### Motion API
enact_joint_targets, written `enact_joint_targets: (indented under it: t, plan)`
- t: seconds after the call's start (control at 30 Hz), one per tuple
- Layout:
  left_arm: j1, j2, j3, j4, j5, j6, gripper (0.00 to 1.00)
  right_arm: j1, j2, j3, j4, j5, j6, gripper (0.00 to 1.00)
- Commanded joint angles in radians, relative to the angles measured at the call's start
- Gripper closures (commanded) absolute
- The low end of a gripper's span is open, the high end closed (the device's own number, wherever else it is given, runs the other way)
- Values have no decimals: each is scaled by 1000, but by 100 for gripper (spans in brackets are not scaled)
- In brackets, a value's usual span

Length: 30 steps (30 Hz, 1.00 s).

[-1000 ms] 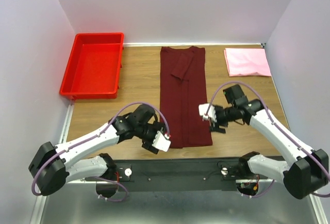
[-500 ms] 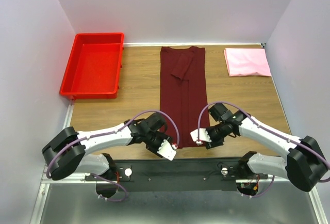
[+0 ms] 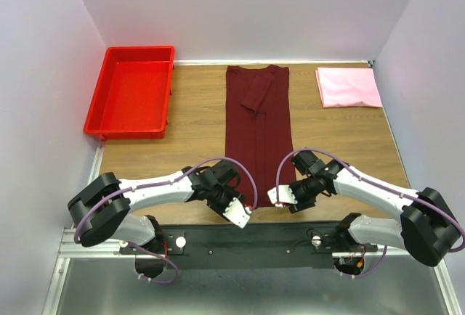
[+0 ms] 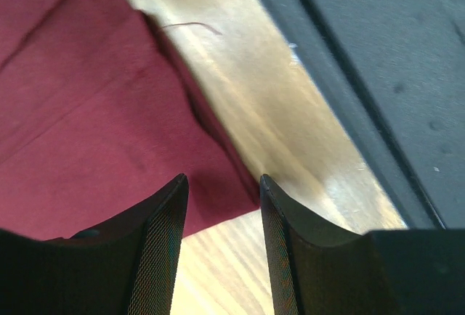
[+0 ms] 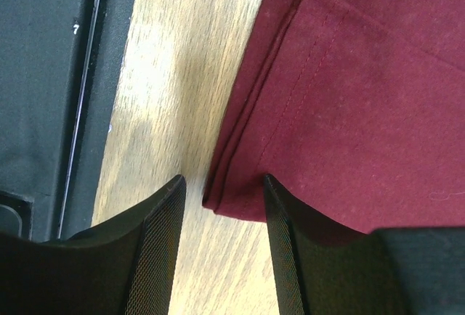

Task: Fold and stack the t-shirts
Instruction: Fold the tshirt

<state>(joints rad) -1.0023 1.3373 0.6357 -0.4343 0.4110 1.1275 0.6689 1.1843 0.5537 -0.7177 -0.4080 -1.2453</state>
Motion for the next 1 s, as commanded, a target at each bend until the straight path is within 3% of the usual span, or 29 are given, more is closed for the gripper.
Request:
enact_joint_targets:
  t: [0.0, 0.17, 0.27, 0.33, 0.37, 0.43, 0.5, 0.8, 0.97]
  plan:
    - [-21, 19, 24, -58, -15, 57, 48, 17, 29, -31, 61, 60, -6, 48]
    - [-42, 78, 25, -61, -47, 51, 61, 24, 31, -52, 78, 75, -6, 55]
    - [-42, 102, 24, -55, -61, 43, 75, 26, 35, -57, 93, 81, 20, 66]
    - [-42, 85, 21, -31, -66, 38, 84, 26, 37, -54, 100, 84, 49, 81]
    - [-42, 82, 21, -26, -66, 41, 93, 29, 37, -52, 107, 86, 58, 86]
    - [-42, 71, 22, -8, -64, 38, 99, 27, 28, -54, 110, 95, 66, 95]
    - [-42, 63, 36, -11, -54, 37, 100, 28, 14, -54, 115, 94, 73, 99]
    - [-91, -32, 90, -139, 92, 40, 100, 123, -172, -32, -26, 41, 141, 99]
    - [-44, -44, 151, -152, 103, -8, 100, 121, -146, 31, -20, 92, 193, 100]
